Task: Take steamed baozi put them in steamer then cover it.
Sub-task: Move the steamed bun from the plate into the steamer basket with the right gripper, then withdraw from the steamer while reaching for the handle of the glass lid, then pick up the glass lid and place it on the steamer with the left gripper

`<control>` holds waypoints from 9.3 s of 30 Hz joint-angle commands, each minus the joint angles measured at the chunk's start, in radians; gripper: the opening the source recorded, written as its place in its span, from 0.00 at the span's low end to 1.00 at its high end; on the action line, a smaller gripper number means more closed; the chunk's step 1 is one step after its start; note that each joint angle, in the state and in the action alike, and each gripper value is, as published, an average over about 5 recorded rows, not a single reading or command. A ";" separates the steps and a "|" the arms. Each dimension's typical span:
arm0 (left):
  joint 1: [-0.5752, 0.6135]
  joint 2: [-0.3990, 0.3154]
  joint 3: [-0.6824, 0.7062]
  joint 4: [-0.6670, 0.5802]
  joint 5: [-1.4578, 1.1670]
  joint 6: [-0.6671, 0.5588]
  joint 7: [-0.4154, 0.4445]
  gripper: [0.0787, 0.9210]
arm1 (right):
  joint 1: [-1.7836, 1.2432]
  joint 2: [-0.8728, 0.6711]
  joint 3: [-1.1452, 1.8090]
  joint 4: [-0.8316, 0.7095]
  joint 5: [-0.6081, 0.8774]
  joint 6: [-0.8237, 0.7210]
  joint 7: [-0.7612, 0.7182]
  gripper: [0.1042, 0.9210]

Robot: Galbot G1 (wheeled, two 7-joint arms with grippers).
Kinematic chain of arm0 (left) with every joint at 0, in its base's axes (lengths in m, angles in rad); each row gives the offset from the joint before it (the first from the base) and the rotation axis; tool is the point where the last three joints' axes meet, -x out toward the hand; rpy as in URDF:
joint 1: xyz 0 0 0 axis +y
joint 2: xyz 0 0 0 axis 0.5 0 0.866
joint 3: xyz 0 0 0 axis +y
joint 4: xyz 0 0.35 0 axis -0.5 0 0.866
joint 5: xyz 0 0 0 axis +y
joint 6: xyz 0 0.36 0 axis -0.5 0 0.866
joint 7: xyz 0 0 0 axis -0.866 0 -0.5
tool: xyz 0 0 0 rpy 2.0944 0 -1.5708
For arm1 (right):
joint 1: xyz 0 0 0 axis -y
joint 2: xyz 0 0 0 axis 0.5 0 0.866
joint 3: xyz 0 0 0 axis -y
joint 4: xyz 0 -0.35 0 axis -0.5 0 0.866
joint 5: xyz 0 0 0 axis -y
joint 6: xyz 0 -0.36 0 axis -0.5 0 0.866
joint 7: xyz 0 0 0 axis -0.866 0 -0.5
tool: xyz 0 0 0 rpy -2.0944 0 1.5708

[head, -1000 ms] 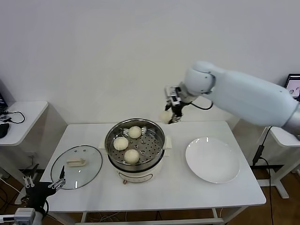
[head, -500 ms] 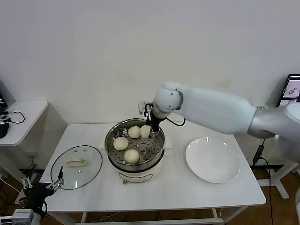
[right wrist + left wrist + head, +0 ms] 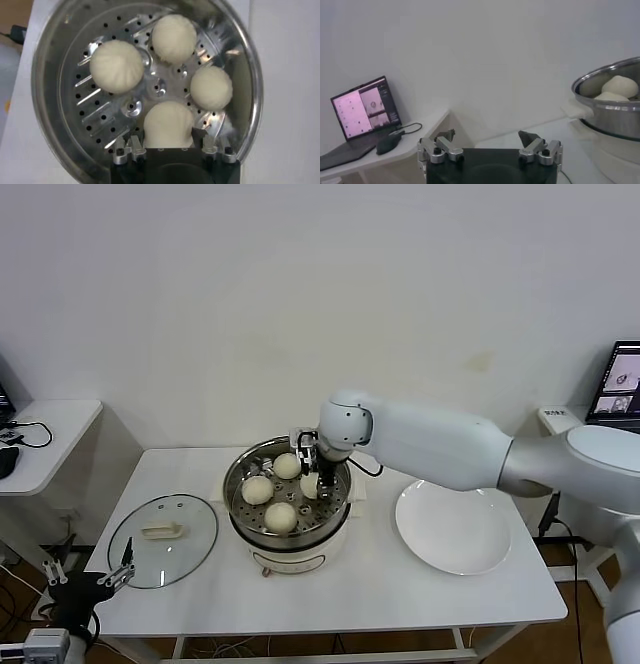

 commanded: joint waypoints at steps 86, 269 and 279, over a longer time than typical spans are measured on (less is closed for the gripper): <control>-0.353 0.256 0.246 0.658 1.319 -0.264 -0.088 0.88 | -2.022 0.259 2.054 0.764 -0.140 0.961 0.741 0.88; -0.701 0.206 0.628 0.165 1.208 0.283 0.304 0.08 | -2.023 0.294 1.903 0.671 -0.414 0.982 0.843 0.88; -0.862 0.009 0.776 0.248 1.417 0.315 0.385 0.08 | -2.015 0.306 1.869 0.642 -0.480 0.988 0.862 0.88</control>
